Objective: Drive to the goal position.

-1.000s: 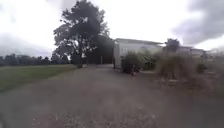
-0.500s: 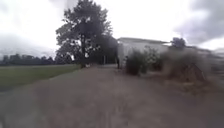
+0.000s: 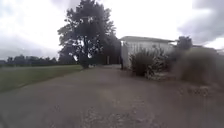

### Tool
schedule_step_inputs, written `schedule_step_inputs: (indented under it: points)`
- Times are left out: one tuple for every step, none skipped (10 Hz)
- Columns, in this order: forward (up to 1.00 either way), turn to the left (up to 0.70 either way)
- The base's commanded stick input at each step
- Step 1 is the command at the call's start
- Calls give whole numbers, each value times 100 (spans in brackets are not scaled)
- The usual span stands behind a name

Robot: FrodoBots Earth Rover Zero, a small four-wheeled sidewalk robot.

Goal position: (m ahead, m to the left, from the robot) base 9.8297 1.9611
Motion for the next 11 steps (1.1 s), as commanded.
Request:
schedule_step_inputs:
  points:
    - [100,0]
    - [100,0]
    - [100,0]
    - [100,0]
    - [100,0]
    - [100,0]
    - [100,0]
    - [100,0]
    - [100,0]
    - [100,0]
    - [100,0]
